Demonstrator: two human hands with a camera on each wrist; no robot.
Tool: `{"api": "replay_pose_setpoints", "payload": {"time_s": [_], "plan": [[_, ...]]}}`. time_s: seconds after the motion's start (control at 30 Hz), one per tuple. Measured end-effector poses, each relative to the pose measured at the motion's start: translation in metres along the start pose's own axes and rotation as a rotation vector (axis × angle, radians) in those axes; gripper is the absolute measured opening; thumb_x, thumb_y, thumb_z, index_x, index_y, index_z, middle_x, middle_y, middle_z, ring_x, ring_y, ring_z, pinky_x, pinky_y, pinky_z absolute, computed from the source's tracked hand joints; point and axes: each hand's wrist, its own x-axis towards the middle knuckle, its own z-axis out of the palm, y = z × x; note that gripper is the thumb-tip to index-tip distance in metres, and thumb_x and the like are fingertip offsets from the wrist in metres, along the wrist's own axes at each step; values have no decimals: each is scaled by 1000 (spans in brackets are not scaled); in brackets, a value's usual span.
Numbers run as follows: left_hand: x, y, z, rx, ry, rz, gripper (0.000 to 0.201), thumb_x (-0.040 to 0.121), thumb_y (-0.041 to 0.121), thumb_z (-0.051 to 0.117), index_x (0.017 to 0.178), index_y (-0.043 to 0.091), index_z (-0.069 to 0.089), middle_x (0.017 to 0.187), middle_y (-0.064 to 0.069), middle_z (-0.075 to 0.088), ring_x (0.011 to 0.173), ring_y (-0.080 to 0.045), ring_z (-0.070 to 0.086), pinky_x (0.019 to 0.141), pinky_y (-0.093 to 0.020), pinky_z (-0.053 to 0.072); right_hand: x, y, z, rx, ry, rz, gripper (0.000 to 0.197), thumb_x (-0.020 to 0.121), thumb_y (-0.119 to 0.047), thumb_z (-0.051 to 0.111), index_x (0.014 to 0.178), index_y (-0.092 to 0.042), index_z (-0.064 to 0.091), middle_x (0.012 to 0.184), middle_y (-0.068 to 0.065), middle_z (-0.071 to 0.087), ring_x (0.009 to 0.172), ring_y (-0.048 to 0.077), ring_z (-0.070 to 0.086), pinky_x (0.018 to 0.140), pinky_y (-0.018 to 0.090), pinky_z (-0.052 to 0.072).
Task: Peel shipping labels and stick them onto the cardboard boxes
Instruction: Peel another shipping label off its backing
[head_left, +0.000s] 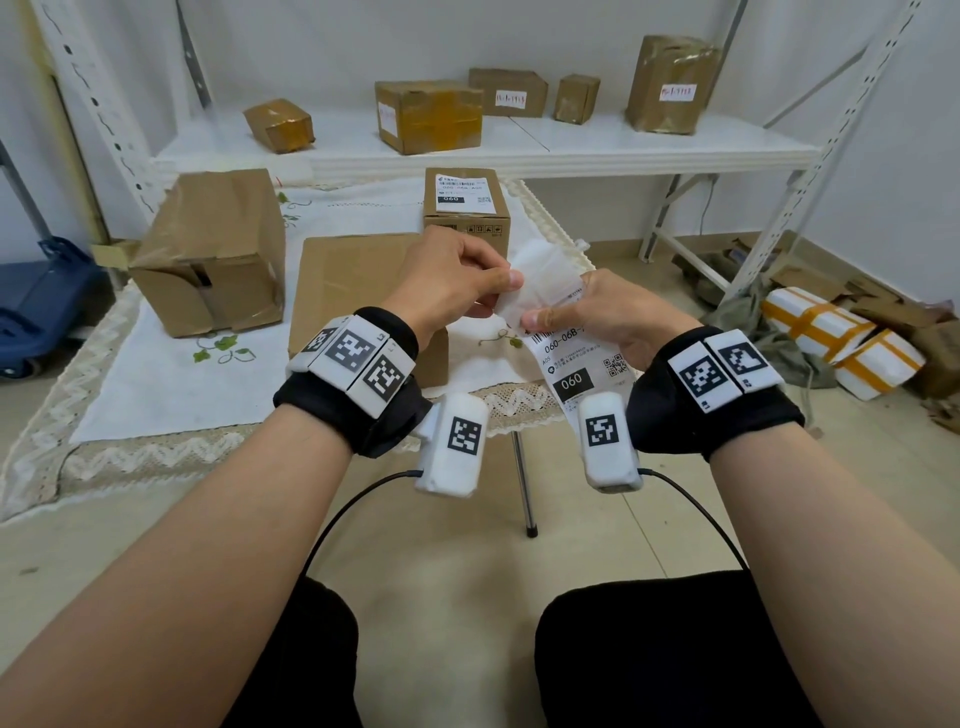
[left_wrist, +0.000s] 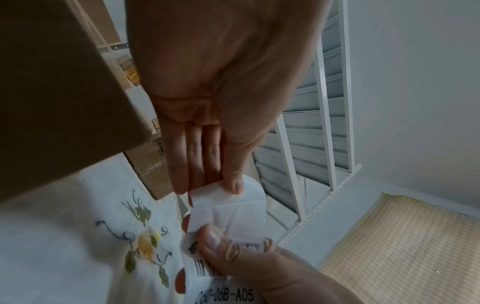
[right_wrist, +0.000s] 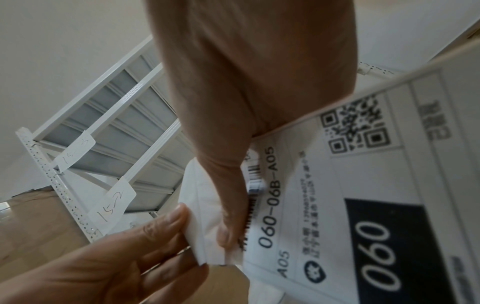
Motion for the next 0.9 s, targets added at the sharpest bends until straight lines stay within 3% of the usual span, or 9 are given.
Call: {"api": "replay_pose_setpoints", "payload": {"time_s": [0.17,0.27,0.33,0.4,0.53,0.6,0.9], "plan": [[0,2,-3,12,1,-13,9,86,10,79,79,12,73,90,-17,76,77,-22,72,72,-33,62,-2,-1,1,-12,6,14,33,81,-14,86,110,-3,75,105,18,78,96,36,75,88,47,61],[0,2,-5,28,-6,-17,7,86,11,79,82,10,74,92,-18,75,79,-24,72,72,-33,62,-5,-3,0,-76,11,7,31,84,-14,83,111,-3,75,101,14,78,76,23,72,67,27,60],[0,3,-7,37,-13,-23,7,86,11,80,81,11,74,89,-15,75,79,-24,72,73,-34,62,-4,-4,0,-111,22,5,32,84,-15,83,112,-4,75,102,13,77,73,20,70,62,25,58],[0,3,-9,46,-17,-25,8,86,10,79,80,11,73,85,-12,74,78,-22,71,71,-32,62,-4,-3,0,-140,31,18,32,83,-17,84,112,-5,75,101,12,77,73,21,70,65,28,59],[0,3,-12,44,-28,-29,7,87,8,78,84,6,73,83,-12,72,77,-23,70,74,-36,62,-1,0,1,-161,52,28,34,81,-17,86,111,-5,76,104,16,77,87,31,73,87,44,61],[-1,3,-13,46,-33,-31,7,87,8,77,88,2,73,83,-13,71,76,-23,69,76,-37,61,0,1,1,-166,56,37,35,79,-17,87,110,-5,76,102,15,78,95,35,75,91,50,60],[-2,4,-16,56,-34,-38,7,88,8,76,83,7,71,87,-13,71,74,-17,68,67,-26,61,-3,1,-1,-195,85,81,36,80,-15,87,110,0,75,104,19,76,91,34,72,91,48,59]]}}
